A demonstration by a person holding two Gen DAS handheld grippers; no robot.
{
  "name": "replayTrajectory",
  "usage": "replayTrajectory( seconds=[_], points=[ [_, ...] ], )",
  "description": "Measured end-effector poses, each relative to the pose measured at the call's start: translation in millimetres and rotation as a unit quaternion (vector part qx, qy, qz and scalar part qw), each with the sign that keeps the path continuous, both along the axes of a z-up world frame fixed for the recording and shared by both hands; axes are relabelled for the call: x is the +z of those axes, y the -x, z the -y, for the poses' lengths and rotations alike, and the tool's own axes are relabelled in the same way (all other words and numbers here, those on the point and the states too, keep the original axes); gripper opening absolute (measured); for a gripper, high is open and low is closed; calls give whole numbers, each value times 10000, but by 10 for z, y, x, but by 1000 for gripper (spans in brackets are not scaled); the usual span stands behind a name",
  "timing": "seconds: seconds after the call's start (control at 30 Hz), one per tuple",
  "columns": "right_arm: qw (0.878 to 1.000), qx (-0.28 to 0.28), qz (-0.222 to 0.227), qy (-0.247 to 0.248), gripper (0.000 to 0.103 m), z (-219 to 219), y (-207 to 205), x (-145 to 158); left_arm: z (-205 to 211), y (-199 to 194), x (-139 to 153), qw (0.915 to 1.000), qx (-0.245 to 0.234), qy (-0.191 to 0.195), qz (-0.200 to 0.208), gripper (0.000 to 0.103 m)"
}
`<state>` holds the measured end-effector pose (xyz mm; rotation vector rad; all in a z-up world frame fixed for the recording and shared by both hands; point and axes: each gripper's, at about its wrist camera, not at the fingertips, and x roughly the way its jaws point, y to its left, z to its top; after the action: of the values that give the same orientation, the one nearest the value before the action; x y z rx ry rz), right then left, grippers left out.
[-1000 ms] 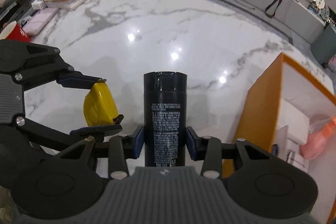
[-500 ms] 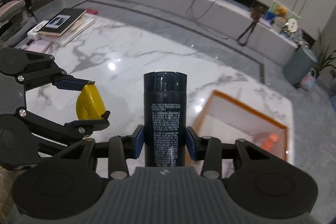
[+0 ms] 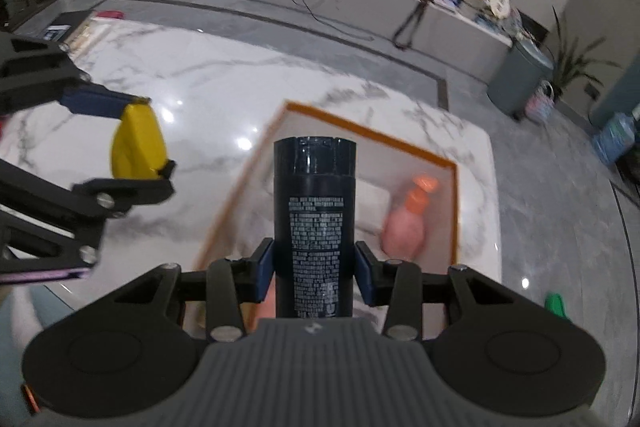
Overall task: Organize rigid objects
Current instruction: 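Lift and carry the tape measure and spray can over the orange box with both tools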
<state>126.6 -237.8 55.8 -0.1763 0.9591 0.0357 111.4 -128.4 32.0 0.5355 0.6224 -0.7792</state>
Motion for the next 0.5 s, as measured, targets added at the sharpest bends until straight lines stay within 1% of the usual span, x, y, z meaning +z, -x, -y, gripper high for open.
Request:
replayTrajectory(
  seconds=[0.3,0.5],
  points=[
    [9972,-440,-607,-43,42,482,-38,-538,385,-64,-167,9994,-295,-60,-142,61],
    [9948,-497,-883,-106,42,633,-101,-799,536,-119,-325,9987,-402,-162,-281,61]
  ],
)
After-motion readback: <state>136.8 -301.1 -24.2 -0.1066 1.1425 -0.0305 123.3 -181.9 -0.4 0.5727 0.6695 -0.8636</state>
